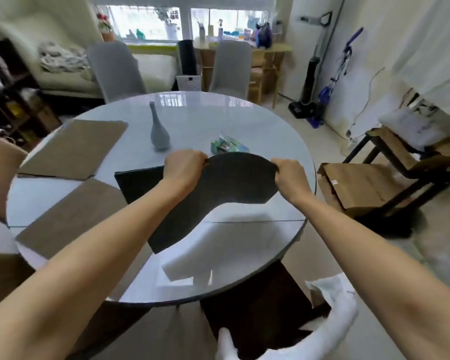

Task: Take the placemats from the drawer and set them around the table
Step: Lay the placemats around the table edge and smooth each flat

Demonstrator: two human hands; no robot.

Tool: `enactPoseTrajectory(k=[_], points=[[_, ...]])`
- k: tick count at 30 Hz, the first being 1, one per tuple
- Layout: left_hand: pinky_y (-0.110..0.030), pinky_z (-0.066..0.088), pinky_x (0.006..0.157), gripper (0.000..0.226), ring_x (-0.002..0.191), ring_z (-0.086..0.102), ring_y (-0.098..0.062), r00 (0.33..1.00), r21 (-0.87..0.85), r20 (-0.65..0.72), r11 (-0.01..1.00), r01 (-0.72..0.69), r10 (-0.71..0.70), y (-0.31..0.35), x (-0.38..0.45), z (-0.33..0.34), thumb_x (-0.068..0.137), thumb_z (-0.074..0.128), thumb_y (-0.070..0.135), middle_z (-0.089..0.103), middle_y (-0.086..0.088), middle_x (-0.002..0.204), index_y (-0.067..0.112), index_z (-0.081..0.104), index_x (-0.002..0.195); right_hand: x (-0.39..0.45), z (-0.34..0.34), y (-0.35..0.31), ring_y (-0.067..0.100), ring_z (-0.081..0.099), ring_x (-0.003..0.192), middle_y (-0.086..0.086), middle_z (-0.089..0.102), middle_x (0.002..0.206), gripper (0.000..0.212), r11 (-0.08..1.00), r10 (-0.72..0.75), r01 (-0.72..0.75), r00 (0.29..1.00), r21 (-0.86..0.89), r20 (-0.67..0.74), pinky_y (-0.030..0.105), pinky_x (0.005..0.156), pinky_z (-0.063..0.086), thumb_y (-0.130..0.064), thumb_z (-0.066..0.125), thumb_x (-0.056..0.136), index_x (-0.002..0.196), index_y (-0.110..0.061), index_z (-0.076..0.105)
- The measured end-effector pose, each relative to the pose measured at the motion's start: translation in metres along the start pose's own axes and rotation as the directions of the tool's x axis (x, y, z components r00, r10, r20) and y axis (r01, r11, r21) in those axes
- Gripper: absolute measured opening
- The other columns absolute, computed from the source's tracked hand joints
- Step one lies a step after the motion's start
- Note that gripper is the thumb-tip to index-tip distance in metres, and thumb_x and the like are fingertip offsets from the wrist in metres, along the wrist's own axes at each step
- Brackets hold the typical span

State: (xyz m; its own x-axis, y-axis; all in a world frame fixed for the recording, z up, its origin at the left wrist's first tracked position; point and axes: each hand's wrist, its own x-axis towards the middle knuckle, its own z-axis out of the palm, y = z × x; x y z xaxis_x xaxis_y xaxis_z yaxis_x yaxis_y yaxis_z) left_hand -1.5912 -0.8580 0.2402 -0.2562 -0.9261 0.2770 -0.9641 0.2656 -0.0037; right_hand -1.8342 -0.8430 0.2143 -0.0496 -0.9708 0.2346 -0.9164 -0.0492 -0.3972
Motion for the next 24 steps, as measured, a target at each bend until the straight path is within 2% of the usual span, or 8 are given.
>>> enactPoseTrajectory(k=[3,6,8,10,13,16,19,24], points=[[-0.033,0.042,0.065,0.025,0.085,0.065,-0.033,0.989,0.014,-0.080,0.992,0.125,-0.124,-0.006,0.009,0.006,0.099,0.045,0.020,0.070,-0.007,0.090,0.024,0.070,0.102,0.032,0.013,-0.006,0.029,0.061,0.085,0.012,0.070,0.096,0.040,0.986,-0.075,0.084,0.995,0.147,-0.066,0.029,0.066,0.040,0.003,0.039,0.084,0.104,-0.013,0.069],[-0.027,0.024,0.051,0.011,0.073,0.063,-0.031,0.967,0.015,-0.187,0.984,0.180,-0.174,-0.005,0.013,0.012,0.094,0.054,0.020,0.066,-0.005,0.079,0.021,0.064,0.090,0.052,0.028,0.002,0.029,0.060,0.100,0.010,0.067,0.113,0.050,0.970,-0.178,0.192,0.978,0.148,-0.105,0.024,0.070,0.034,0.009,0.038,0.083,0.119,-0.014,0.064],[-0.029,0.027,0.052,0.013,0.076,0.062,-0.031,0.951,0.013,-0.215,0.973,0.231,-0.223,0.003,0.008,0.028,0.097,0.050,0.020,0.064,-0.004,0.082,0.020,0.063,0.095,0.058,0.050,0.023,0.028,0.055,0.118,0.012,0.058,0.132,0.056,0.964,-0.243,0.245,0.969,0.100,-0.031,0.028,0.088,0.040,0.013,0.037,0.084,0.130,-0.012,0.057],[-0.035,0.037,0.070,0.023,0.095,0.059,-0.031,0.953,0.002,-0.089,0.957,0.291,-0.290,0.018,-0.005,0.063,0.096,0.043,0.006,0.061,-0.005,0.093,0.018,0.059,0.107,0.060,0.078,0.056,0.029,0.044,0.133,0.014,0.047,0.144,0.056,0.939,-0.343,0.341,0.936,0.041,0.078,0.032,0.108,0.034,0.014,0.039,0.086,0.136,-0.007,0.051],[-0.044,0.037,0.096,0.036,0.119,0.051,-0.030,0.890,0.006,0.241,0.918,0.397,-0.387,0.049,-0.033,0.127,0.090,0.040,-0.006,0.061,-0.008,0.116,0.014,0.053,0.118,0.058,0.112,0.107,0.039,0.049,0.123,0.023,0.053,0.130,0.044,0.829,-0.503,0.555,0.794,-0.070,0.340,0.042,0.099,0.040,0.012,0.042,0.085,0.127,0.001,0.052],[-0.037,0.040,0.079,0.033,0.105,0.058,-0.032,0.765,0.082,0.472,0.886,0.457,-0.438,0.081,-0.047,0.176,0.085,0.046,-0.007,0.064,-0.011,0.107,0.012,0.060,0.108,0.045,0.130,0.140,0.039,0.057,0.089,0.018,0.054,0.099,0.038,0.765,-0.457,0.630,0.677,-0.133,0.577,0.040,0.068,0.042,0.008,0.043,0.085,0.121,-0.005,0.038],[-0.033,0.035,0.066,0.030,0.094,0.061,-0.034,0.684,0.098,0.580,0.872,0.479,-0.441,0.105,-0.051,0.200,0.083,0.047,-0.010,0.063,-0.013,0.102,0.009,0.061,0.101,0.035,0.145,0.160,0.034,0.051,0.077,0.013,0.043,0.083,0.036,0.733,-0.430,0.664,0.621,-0.149,0.655,0.039,0.061,0.034,0.009,0.042,0.082,0.113,-0.006,0.037],[-0.038,0.037,0.062,0.022,0.093,0.057,-0.034,0.695,0.073,0.560,0.863,0.500,-0.450,0.130,-0.065,0.233,0.095,0.038,-0.003,0.053,-0.011,0.106,0.009,0.050,0.111,0.038,0.170,0.181,0.034,0.051,0.090,0.019,0.055,0.097,0.038,0.716,-0.410,0.644,0.700,-0.270,0.584,0.035,0.066,0.028,0.014,0.044,0.080,0.113,-0.003,0.043]])
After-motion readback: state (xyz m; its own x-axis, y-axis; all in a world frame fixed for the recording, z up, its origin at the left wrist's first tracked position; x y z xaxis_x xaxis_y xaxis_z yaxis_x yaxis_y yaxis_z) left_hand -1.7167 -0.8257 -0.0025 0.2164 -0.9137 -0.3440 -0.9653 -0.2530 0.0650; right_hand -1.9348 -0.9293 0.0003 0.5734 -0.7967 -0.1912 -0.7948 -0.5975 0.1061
